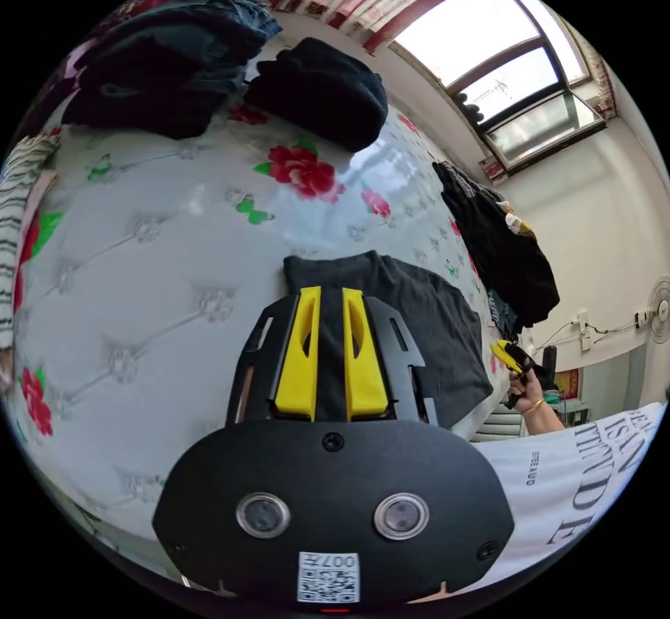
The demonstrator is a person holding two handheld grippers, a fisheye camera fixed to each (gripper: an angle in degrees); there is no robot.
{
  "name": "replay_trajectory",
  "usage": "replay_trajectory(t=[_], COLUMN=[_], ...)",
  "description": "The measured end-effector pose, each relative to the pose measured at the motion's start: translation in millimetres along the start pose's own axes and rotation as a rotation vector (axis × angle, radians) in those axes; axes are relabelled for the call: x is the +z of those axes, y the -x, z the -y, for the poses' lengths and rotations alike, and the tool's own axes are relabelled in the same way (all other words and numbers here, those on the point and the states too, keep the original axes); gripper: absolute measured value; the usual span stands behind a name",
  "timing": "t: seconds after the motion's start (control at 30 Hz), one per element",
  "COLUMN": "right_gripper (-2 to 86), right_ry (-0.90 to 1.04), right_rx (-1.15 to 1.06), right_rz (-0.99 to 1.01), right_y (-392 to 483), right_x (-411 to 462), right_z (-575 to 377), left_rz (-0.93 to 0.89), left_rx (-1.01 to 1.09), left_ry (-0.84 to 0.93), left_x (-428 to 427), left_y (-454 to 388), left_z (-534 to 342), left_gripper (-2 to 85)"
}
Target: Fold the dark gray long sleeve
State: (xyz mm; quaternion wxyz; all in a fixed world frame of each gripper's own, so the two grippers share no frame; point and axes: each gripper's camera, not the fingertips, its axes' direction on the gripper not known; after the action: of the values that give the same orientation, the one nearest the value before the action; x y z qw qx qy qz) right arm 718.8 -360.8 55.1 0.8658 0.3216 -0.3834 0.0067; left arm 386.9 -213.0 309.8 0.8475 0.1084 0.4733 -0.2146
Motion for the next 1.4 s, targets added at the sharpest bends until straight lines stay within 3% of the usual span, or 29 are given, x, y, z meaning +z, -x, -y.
replay_trajectory(t=[0.2, 0.43, 0.47, 0.6, 0.73, 0.87, 0.93, 1.0, 1.23, 1.4], right_gripper=[9.1, 4.0, 3.7, 2.6, 3.4, 5.2, 6.4, 6.9, 8.6, 8.6], right_ry=[0.008, -0.009, -0.013, 0.091, 0.282, 0.499, 0.617, 0.583, 0.439, 0.571], right_rx=[0.306, 0.235, 0.195, -0.324, -0.840, -0.963, -0.942, -0.866, -0.248, -0.162], right_rz=[0.088, 0.183, 0.192, 0.203, 0.245, 0.271, 0.232, 0.211, 0.239, 0.321], right_y=[-94.3, -66.7, -53.5, 122.7, 301.7, 354.5, 346.8, 321.0, 115.3, 88.4], right_x=[-40.2, 20.0, 24.4, 64.0, 128.9, 222.2, 261.4, 259.7, 232.3, 292.7], right_z=[-119.1, -85.4, -76.0, -32.1, -92.4, -157.1, -162.7, -146.0, -81.2, -97.6], left_rz=[-0.020, -0.109, -0.114, -0.125, -0.143, -0.210, -0.276, -0.324, -0.459, -0.463], left_rx=[-0.177, -0.349, -0.359, -0.376, -0.395, -0.417, -0.411, -0.394, -0.280, -0.233], left_ry=[0.033, 0.026, 0.022, -0.011, -0.041, -0.045, -0.052, -0.045, 0.009, 0.074], left_x=[-57.6, -79.6, -82.1, -106.7, -131.6, -139.7, -142.5, -144.0, -147.5, -134.3], left_y=[26.1, 56.9, 59.2, 70.1, 82.4, 90.2, 90.0, 88.4, 77.4, 71.5], left_z=[-86.3, -130.7, -132.0, -142.2, -159.8, -171.2, -175.3, -176.6, -168.2, -148.3], left_gripper=[5.1, 5.7, 5.8, 6.7, 7.7, 9.4, 11.4, 12.6, 16.5, 12.5])
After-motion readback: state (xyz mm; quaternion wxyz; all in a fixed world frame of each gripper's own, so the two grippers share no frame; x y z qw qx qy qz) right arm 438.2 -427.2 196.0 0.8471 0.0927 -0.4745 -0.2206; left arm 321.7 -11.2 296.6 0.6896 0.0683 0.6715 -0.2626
